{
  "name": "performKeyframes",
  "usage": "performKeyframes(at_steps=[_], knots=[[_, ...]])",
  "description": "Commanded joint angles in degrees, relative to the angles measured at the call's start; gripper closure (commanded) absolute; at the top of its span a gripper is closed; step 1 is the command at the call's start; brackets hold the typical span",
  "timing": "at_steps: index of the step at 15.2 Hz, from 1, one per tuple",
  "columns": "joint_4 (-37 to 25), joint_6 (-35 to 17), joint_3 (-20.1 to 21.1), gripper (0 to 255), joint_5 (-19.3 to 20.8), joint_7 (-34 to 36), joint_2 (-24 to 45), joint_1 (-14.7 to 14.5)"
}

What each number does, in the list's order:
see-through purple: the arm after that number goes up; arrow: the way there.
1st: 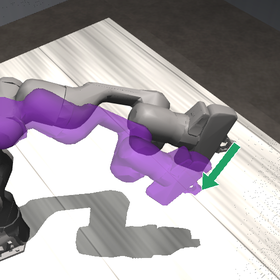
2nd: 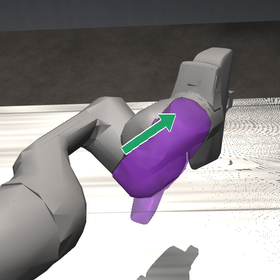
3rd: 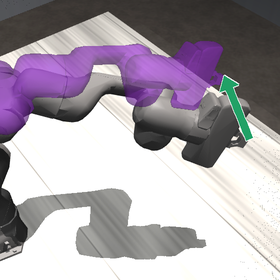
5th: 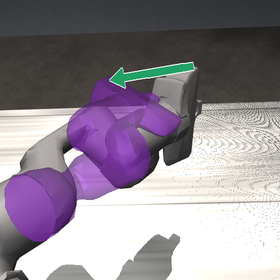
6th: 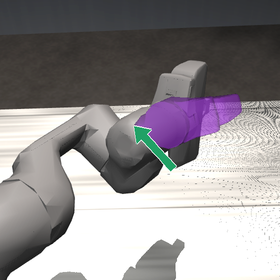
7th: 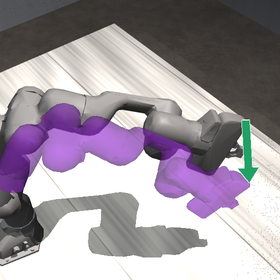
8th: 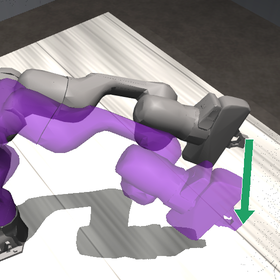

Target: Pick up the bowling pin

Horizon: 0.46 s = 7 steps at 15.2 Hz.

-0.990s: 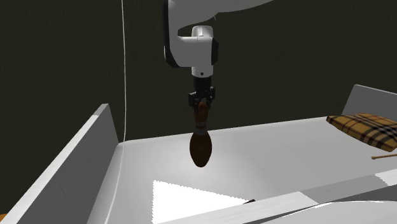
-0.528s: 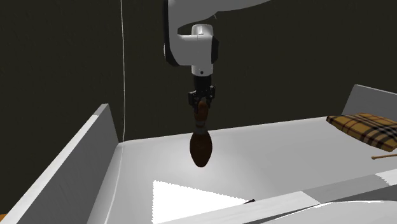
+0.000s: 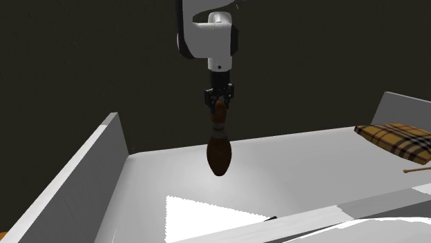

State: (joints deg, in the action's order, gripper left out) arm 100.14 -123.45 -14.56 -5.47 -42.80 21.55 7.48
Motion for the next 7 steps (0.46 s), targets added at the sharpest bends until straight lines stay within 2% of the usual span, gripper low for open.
performKeyframes(at_steps=[1,7], knots=[[-0.6,1.3,-0.1,255,0.3,0.2,-0.9,-0.1],[-2.3,4.1,-0.3,255,0.7,0.4,-2.1,-0.2]])
